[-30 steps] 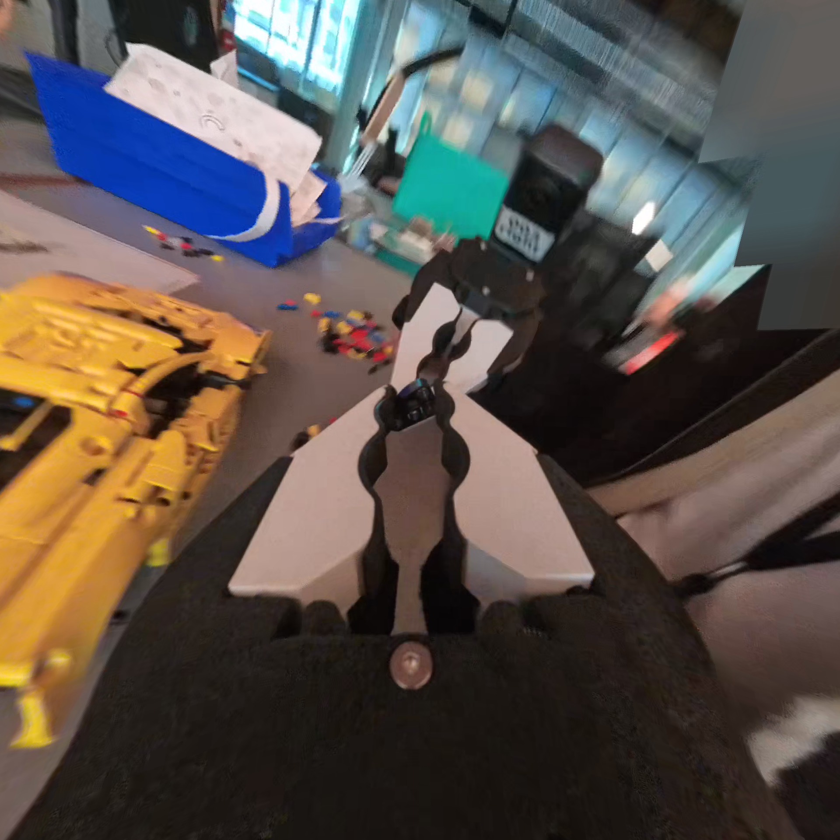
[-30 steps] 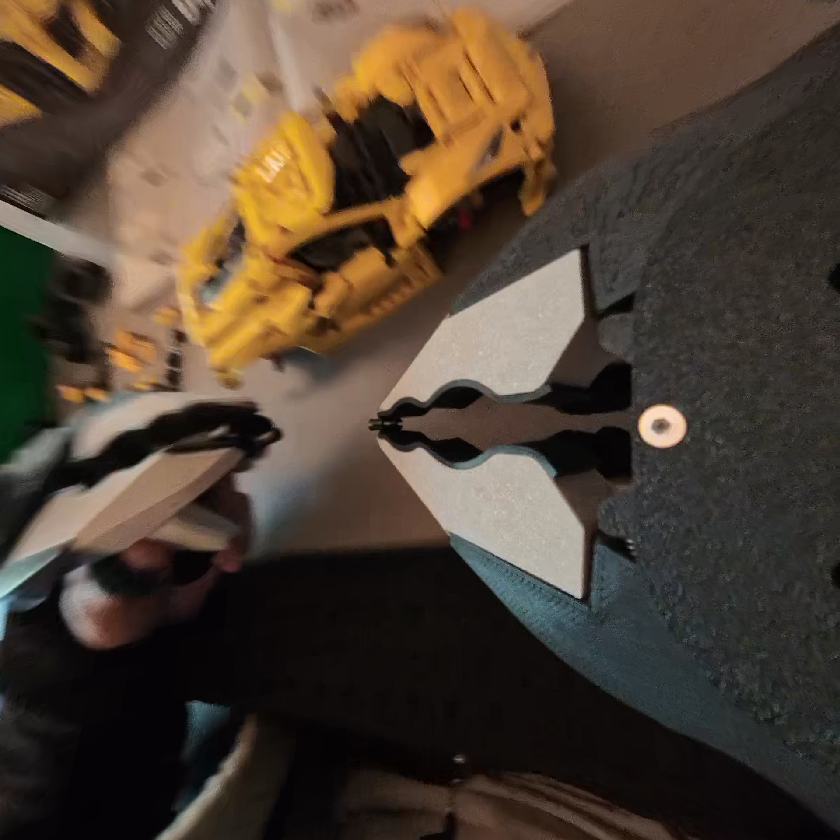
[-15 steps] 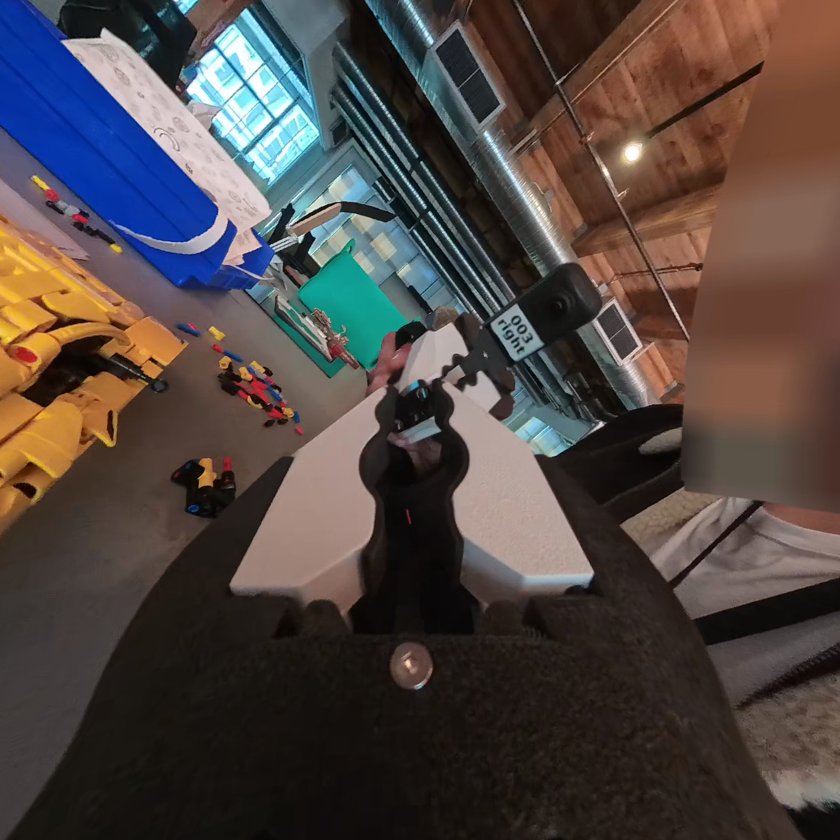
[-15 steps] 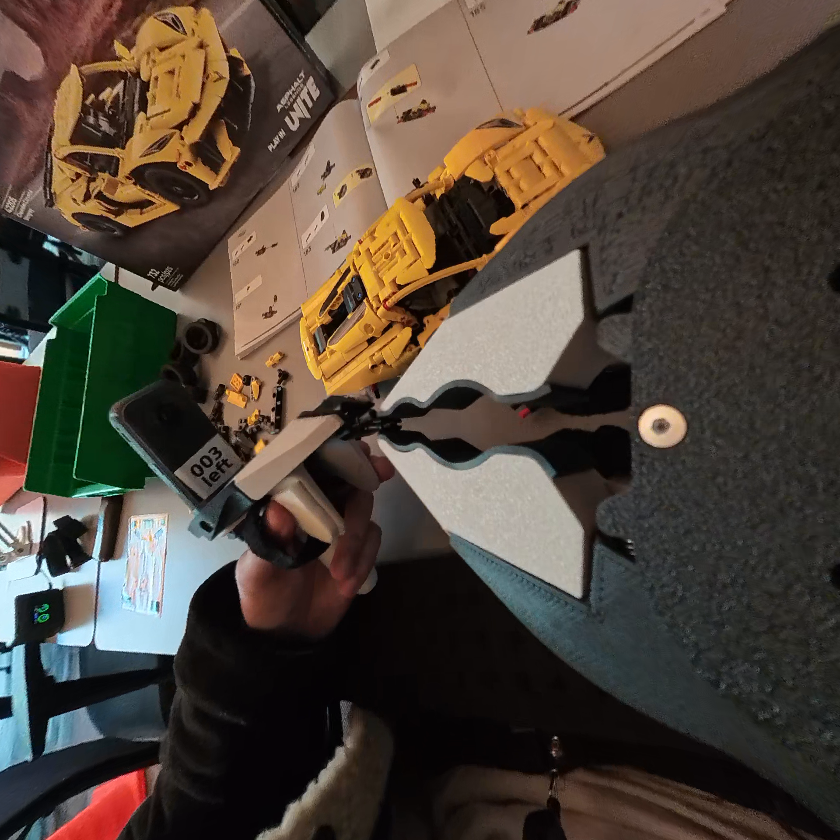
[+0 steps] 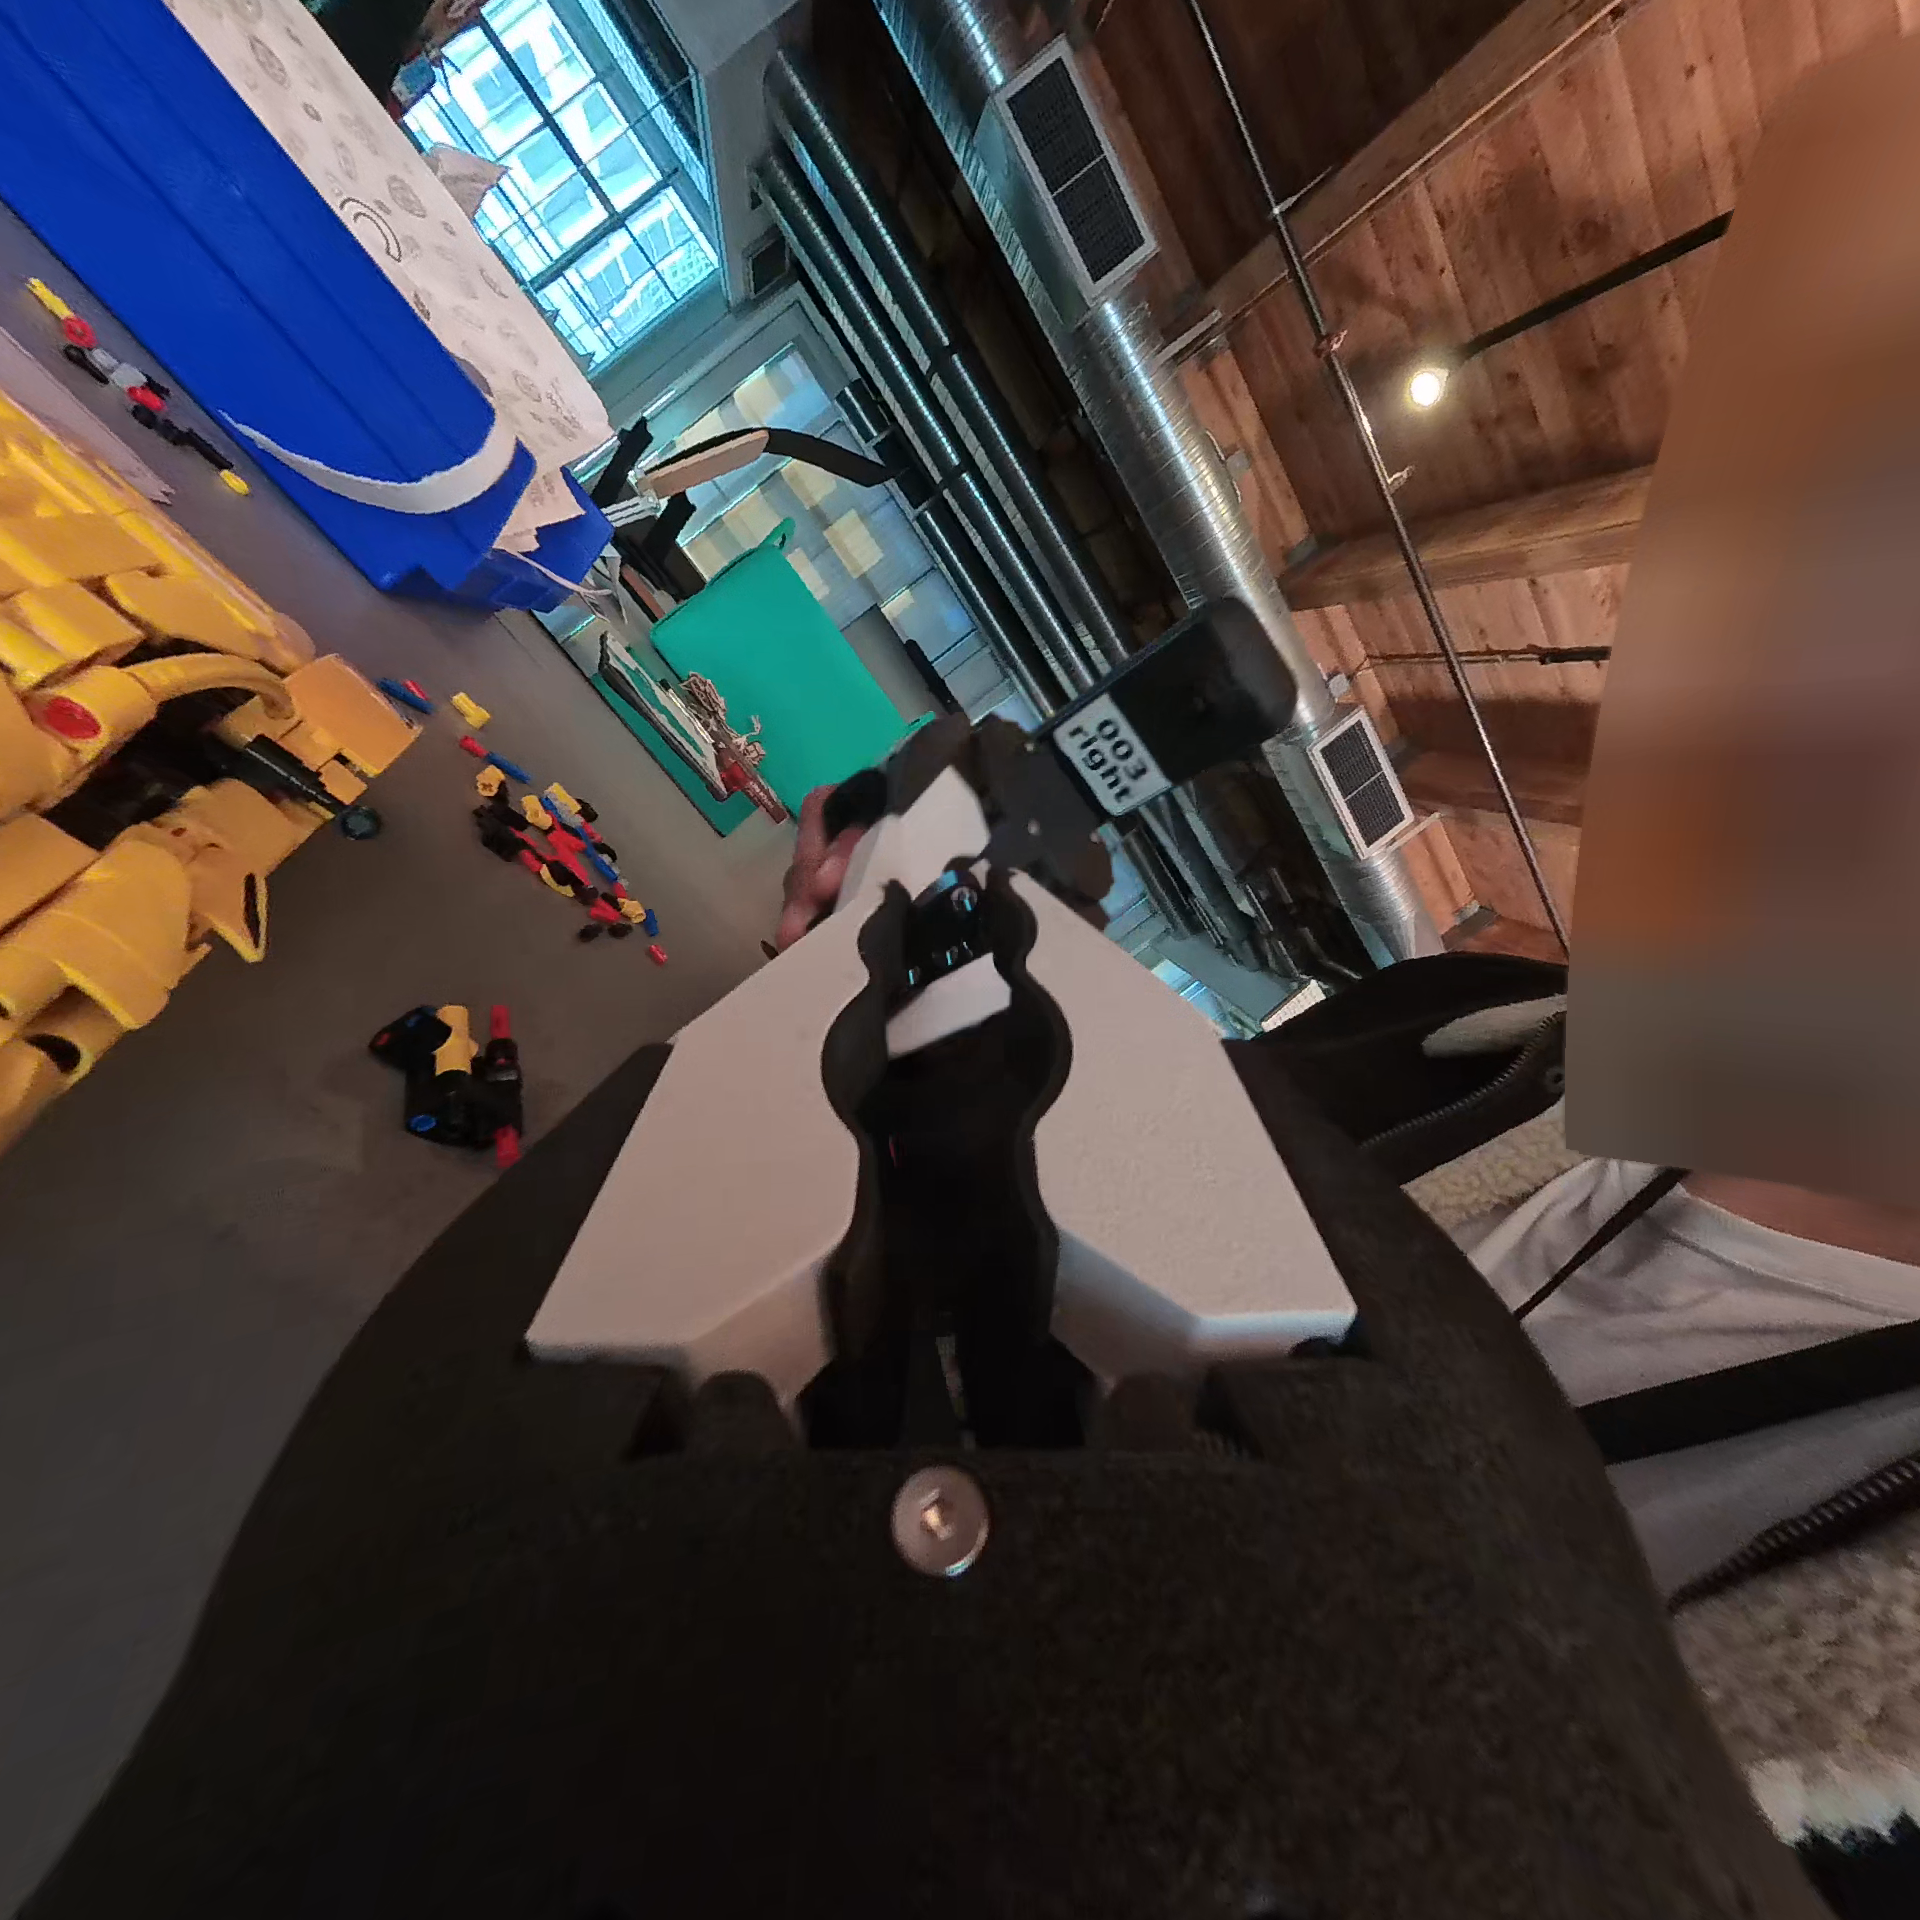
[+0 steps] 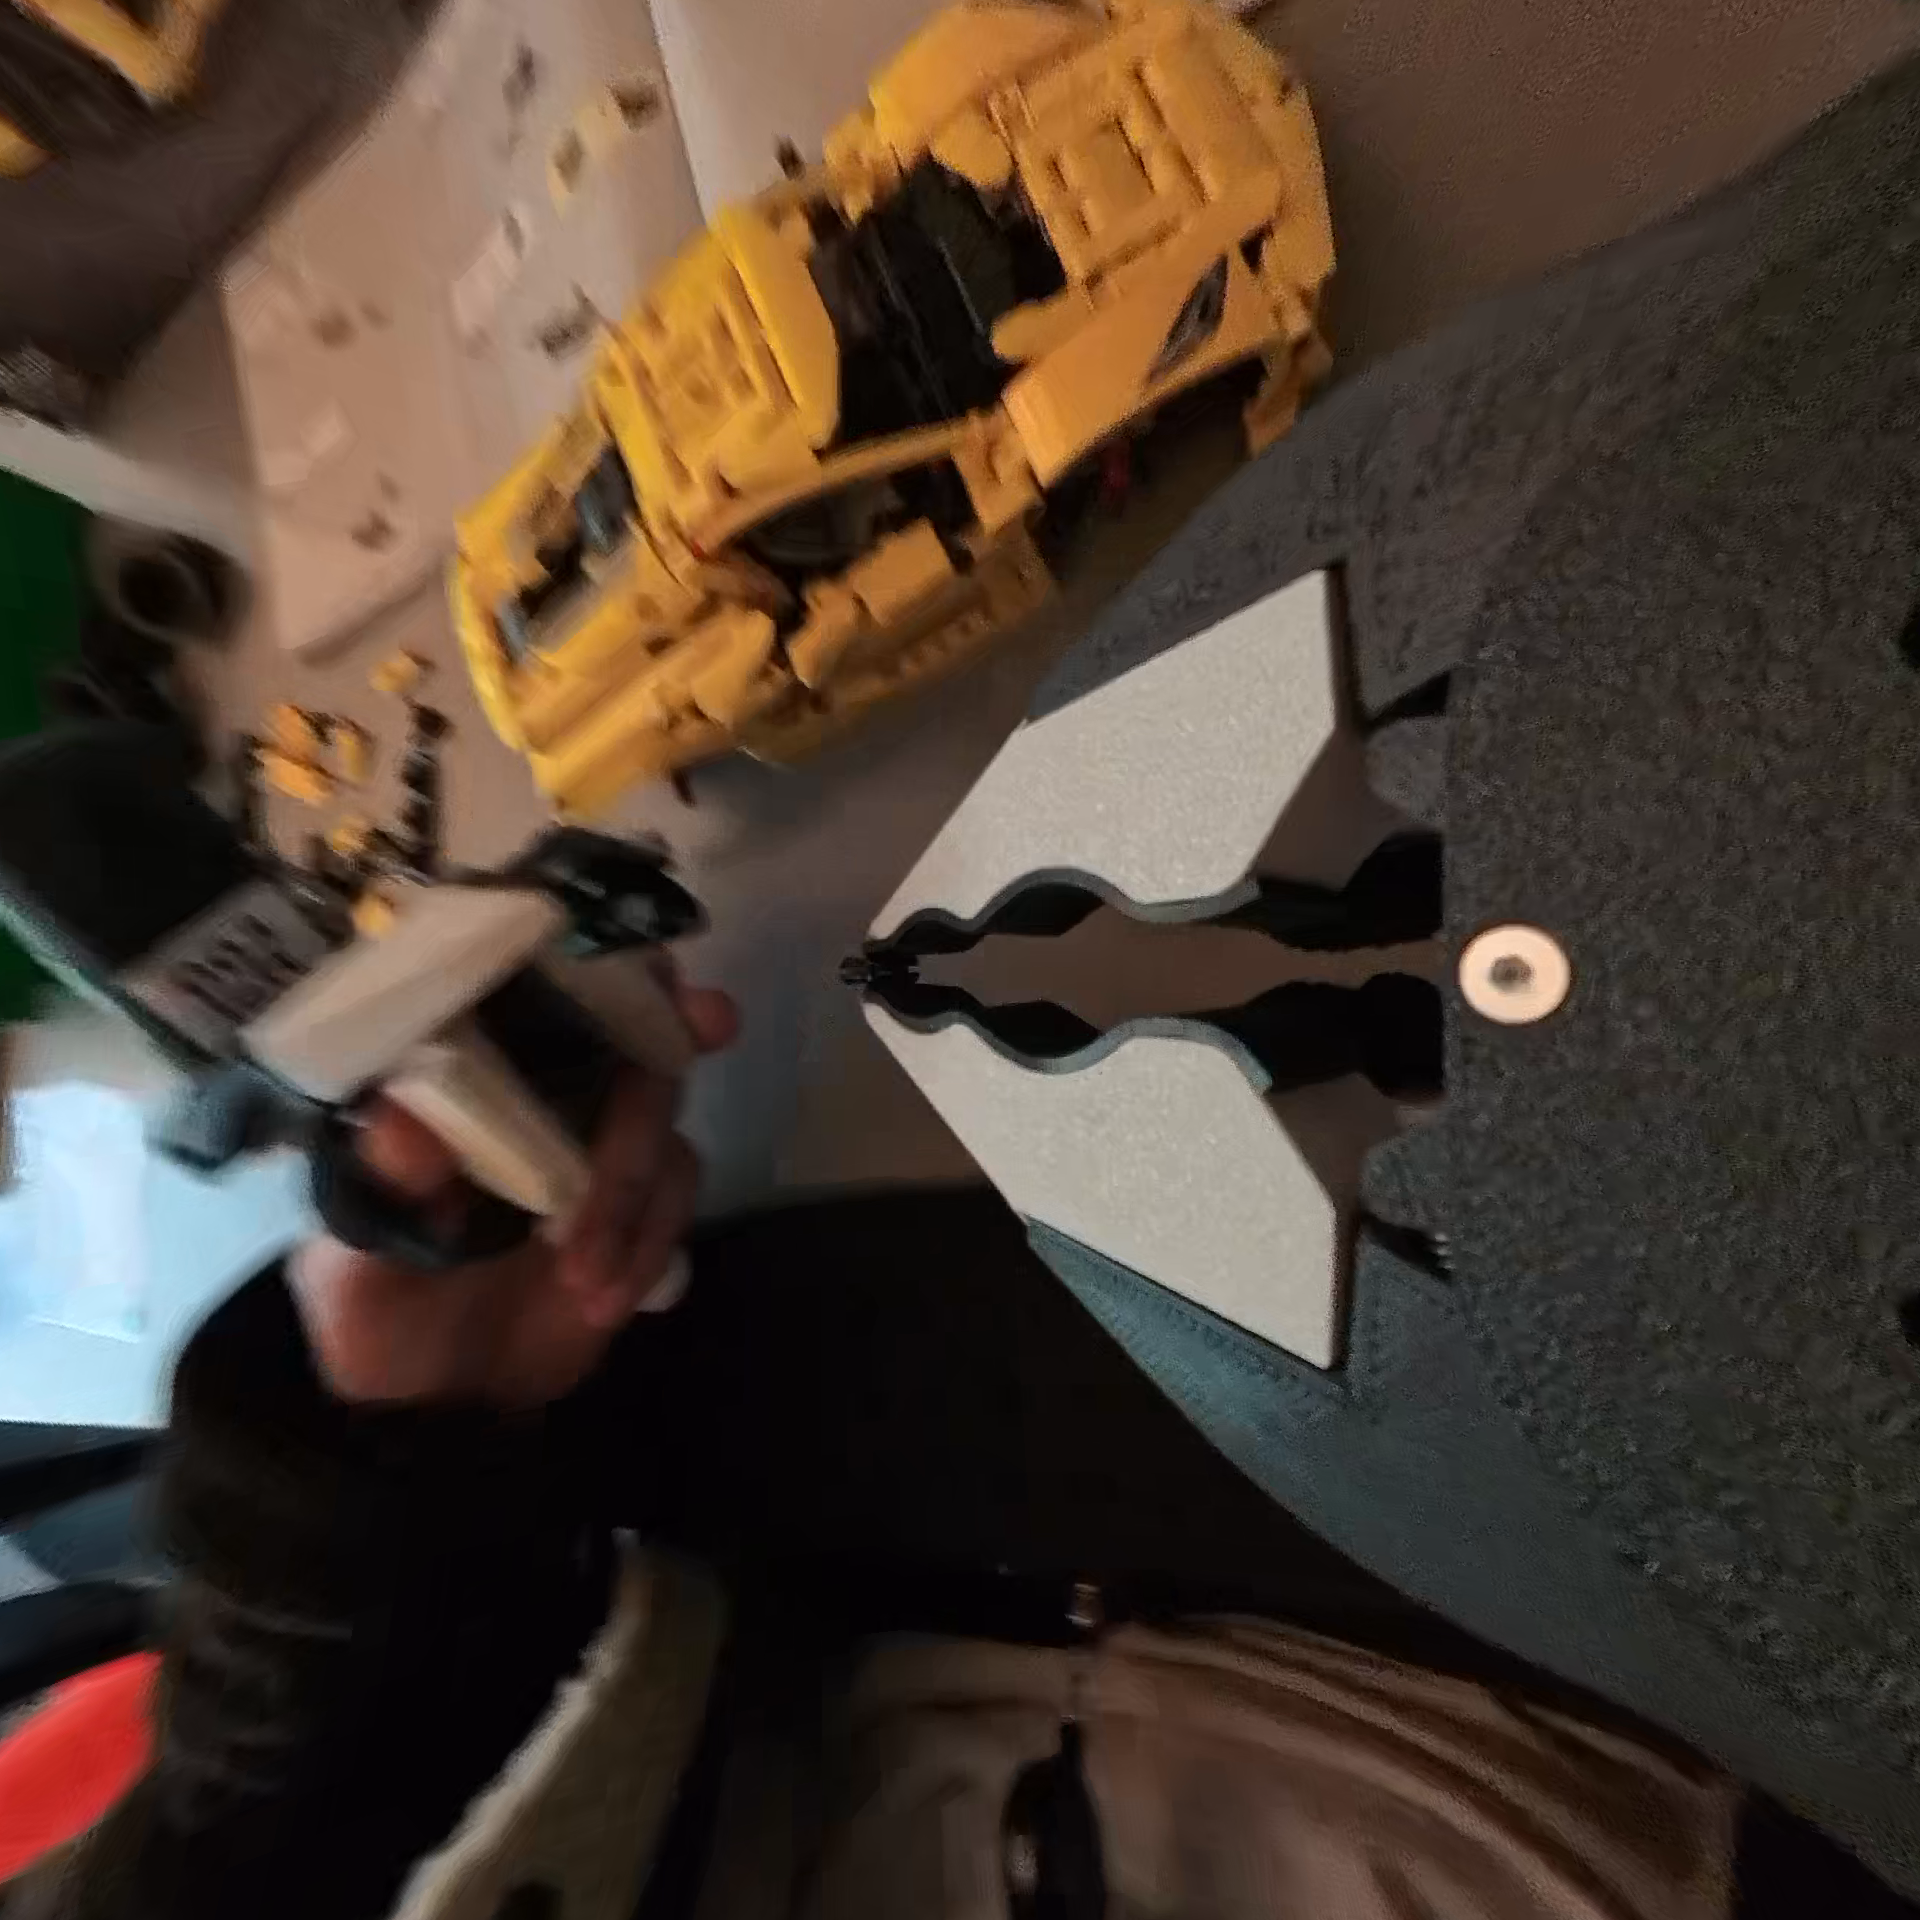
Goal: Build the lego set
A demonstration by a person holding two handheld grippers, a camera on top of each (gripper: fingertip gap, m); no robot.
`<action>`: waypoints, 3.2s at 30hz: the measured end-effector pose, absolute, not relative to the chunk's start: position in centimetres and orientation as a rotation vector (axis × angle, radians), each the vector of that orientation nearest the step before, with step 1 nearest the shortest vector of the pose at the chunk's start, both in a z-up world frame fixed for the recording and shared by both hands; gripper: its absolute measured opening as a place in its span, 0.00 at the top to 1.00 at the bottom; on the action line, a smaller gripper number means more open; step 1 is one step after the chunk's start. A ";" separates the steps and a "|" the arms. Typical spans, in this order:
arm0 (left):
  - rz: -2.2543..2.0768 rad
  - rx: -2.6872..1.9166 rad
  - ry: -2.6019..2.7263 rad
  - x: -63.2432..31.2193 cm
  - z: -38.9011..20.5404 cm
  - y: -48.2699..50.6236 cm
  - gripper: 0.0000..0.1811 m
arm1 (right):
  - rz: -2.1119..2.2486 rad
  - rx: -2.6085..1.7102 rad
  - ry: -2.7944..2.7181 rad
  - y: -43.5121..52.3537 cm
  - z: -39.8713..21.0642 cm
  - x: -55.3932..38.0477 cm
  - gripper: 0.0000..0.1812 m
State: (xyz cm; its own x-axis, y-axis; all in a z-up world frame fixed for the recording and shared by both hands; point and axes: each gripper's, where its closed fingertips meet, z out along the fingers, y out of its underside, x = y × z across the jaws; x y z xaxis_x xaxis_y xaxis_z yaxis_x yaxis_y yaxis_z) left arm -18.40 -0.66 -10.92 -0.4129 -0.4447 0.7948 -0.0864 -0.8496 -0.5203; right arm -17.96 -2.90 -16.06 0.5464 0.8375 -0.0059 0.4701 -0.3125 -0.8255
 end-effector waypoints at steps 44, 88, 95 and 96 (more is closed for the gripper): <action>-2.191 -1.545 1.010 -17.9 -11.6 -3.1 0.90 | 1.006 -1.682 -0.740 -3.0 -12.3 -18.5 0.98; -1.419 -1.704 1.367 -17.8 -17.6 -2.1 0.92 | 0.338 -2.363 -0.938 -5.6 -24.4 -16.6 0.92; -1.434 -1.704 1.364 -17.8 -17.5 -2.1 0.92 | 0.425 -2.215 -1.147 -5.4 -24.2 -16.3 0.92; -1.438 -1.705 1.359 -17.8 -17.5 -2.0 0.92 | 0.446 -2.207 -1.163 -5.4 -24.2 -16.3 0.92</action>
